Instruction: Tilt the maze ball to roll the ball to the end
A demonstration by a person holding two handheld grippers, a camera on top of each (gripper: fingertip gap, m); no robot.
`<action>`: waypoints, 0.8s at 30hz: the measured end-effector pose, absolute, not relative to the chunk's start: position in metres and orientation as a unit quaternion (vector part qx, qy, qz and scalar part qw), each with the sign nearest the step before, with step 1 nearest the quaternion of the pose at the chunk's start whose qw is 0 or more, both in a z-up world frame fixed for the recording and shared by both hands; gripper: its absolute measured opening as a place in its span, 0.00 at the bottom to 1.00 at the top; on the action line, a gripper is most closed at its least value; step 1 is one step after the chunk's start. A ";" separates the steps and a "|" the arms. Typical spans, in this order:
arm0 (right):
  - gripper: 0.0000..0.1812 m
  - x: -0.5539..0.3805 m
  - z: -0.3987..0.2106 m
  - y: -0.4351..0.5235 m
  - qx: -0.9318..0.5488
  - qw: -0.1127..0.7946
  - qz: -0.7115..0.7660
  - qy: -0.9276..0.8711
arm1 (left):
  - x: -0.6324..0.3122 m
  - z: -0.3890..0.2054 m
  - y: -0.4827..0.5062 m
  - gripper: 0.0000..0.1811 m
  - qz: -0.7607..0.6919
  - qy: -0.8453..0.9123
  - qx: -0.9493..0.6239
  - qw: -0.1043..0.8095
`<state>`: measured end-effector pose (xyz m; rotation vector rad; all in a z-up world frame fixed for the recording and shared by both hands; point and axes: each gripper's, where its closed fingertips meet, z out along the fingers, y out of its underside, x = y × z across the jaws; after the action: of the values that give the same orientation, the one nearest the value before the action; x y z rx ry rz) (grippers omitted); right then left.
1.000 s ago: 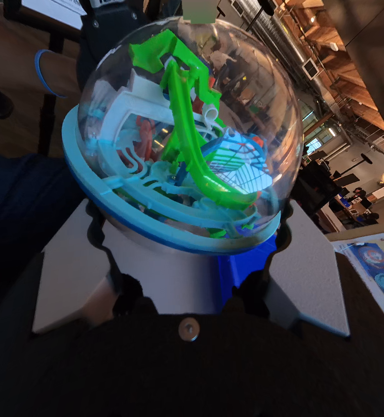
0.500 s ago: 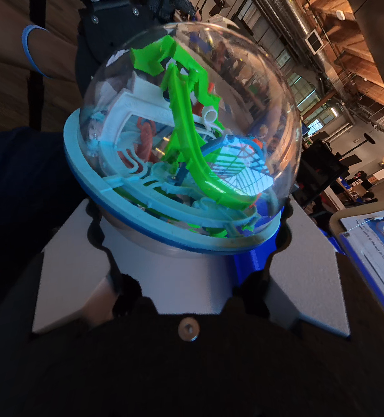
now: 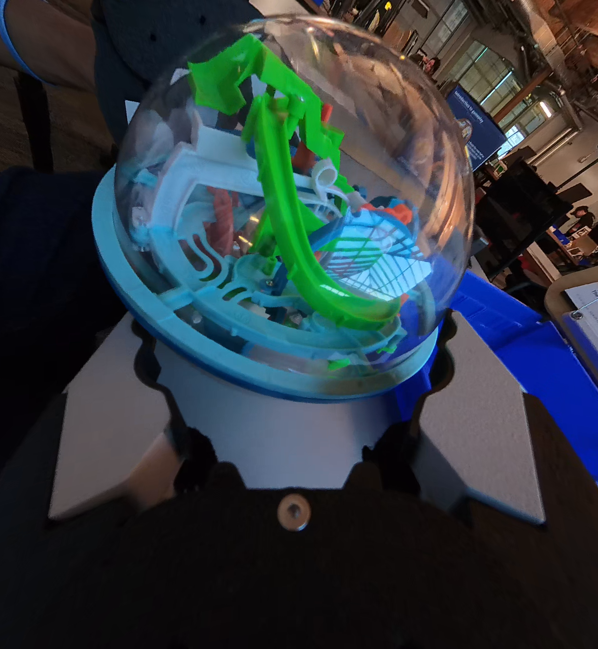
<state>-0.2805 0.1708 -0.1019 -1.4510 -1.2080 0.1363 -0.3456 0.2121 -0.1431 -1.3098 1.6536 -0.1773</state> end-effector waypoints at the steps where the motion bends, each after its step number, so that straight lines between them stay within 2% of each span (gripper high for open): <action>1: 0.85 -0.280 -0.103 0.171 -0.624 0.584 0.060 -0.516 | -0.345 -0.144 0.212 0.79 -0.074 0.681 -0.540 0.489; 24: 0.85 -0.277 -0.102 0.164 -0.636 0.580 0.118 -0.495 | -0.343 -0.147 0.211 0.76 -0.086 0.683 -0.534 0.490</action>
<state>-0.2771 0.1643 -0.1017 -1.4855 -1.1575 0.2763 -0.3428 0.2109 -0.1470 -1.2977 1.6597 -0.2088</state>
